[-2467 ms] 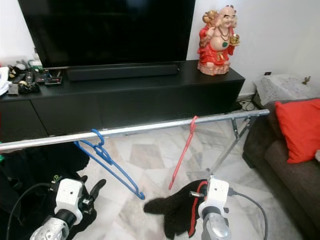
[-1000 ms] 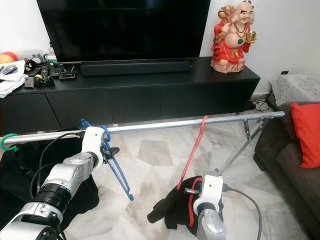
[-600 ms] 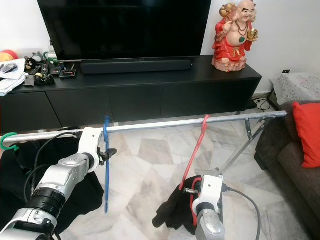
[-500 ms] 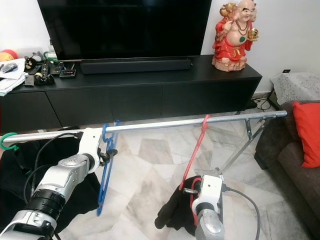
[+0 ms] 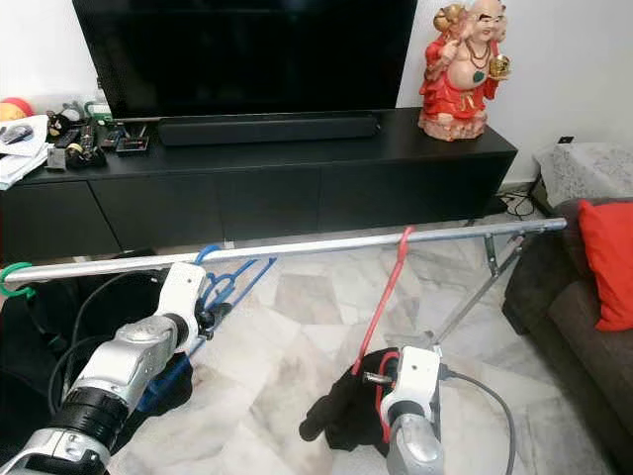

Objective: Hang hanger

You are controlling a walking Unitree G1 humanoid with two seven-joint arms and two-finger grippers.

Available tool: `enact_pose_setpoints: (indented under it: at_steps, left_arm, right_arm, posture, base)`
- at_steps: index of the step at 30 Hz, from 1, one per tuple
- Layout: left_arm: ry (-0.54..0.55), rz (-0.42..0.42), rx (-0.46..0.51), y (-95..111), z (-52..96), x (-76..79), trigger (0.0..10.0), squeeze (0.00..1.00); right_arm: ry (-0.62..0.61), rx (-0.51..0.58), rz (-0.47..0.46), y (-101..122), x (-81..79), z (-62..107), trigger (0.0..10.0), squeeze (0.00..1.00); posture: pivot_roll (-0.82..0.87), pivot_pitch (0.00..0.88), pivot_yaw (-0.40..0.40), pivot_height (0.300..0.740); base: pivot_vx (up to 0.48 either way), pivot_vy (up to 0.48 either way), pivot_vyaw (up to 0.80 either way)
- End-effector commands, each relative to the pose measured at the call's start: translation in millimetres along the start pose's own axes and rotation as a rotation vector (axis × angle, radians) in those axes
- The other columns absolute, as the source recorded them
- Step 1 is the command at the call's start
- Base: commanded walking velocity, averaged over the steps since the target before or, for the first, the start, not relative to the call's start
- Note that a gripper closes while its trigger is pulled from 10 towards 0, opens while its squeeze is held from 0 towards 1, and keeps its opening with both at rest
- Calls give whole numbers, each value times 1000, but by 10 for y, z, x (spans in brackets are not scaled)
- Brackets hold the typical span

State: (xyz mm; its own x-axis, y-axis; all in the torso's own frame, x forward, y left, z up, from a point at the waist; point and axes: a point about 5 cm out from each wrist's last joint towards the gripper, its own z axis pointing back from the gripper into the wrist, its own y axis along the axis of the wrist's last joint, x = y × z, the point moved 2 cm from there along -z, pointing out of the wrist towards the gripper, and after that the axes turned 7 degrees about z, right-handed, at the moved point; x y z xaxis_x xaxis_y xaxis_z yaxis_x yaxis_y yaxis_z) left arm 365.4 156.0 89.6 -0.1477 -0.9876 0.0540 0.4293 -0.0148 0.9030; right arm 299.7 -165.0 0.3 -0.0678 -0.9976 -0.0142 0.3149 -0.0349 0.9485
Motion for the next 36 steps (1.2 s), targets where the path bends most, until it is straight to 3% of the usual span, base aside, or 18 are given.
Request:
enact_pose_setpoints:
  at_steps: [1, 20, 30, 36]
  left_arm:
    - [-3, -13, -6, -36, -2, 1, 0, 0]
    - [15, -64, 26, -59, 28, 8, 0, 0]
    - [43, -36, 149, 77, 96, 2, 0, 0]
    - [60, -44, 158, 27, 187, -62, 0, 0]
  right_arm:
    - [3, 14, 9, 34, 3, -16, 10000, 0]
    - [8, 8, 10, 23, -9, -16, 10000, 0]
    - [7, 8, 12, 20, 1, -13, 10000, 0]
    - [9, 8, 13, 13, 0, -6, 10000, 0]
  posture:
    - [125, 47, -35, 740]
    - [125, 44, -38, 740]
    - [123, 43, -40, 740]
    - [122, 44, -35, 740]
  base:
    - [0, 0, 0]
    - [0, 0, 0]
    - [0, 0, 0]
    - [0, 0, 0]
